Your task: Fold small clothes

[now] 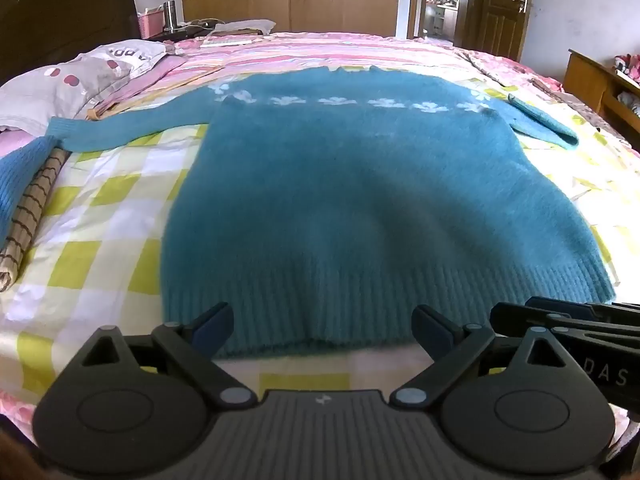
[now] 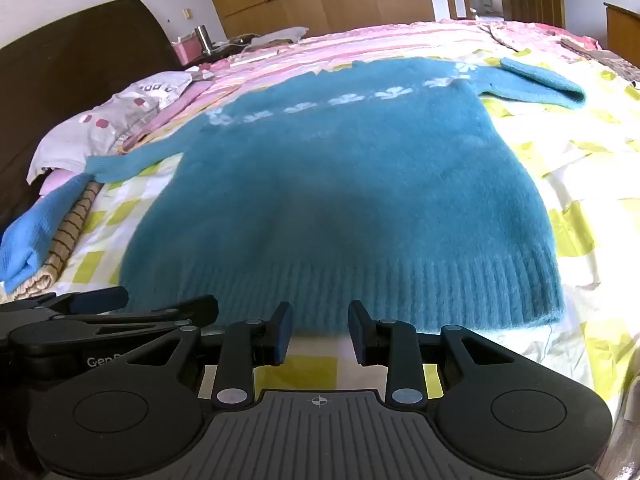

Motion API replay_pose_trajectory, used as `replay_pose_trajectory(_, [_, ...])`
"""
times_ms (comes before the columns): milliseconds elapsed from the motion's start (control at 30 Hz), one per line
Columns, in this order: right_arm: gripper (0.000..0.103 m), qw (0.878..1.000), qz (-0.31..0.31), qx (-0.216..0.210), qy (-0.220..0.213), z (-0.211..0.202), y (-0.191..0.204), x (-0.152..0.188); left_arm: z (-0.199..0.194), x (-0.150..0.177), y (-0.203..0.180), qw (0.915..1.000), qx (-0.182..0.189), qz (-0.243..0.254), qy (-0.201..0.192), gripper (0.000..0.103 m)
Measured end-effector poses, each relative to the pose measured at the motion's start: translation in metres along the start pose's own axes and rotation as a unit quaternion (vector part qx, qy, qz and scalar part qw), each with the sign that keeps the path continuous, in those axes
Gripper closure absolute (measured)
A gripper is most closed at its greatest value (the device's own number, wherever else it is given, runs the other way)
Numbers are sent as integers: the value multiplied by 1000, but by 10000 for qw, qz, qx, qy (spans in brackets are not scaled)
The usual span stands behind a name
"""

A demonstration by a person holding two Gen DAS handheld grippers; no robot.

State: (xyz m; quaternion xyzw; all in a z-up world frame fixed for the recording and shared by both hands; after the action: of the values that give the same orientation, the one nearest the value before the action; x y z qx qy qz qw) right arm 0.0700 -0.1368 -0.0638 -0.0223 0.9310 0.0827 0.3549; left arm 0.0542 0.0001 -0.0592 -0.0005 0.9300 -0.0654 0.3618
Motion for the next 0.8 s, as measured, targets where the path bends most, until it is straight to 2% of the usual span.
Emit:
replay_pose_trajectory(467, [72, 10000, -13, 32, 24, 5, 1, 2, 8, 11, 3, 9997, 42, -221, 110, 3])
replay_pose_trajectory(800, [72, 9999, -33, 56, 85, 13, 2, 9, 12, 13, 4, 9997, 27, -180, 175, 4])
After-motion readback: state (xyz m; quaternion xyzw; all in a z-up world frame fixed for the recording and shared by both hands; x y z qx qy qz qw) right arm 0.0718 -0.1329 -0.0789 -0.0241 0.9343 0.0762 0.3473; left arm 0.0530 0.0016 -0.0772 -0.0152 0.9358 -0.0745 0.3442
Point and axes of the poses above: each gripper's, at about its wrist camera, not at the fingertips, and z roughly the way its jaws point, y to its left, x to its underside, the point moved 8 cm from there along z, roughly the way its jaws point, and after that the axes turned 7 degrees about x, right-handed, at the moved point
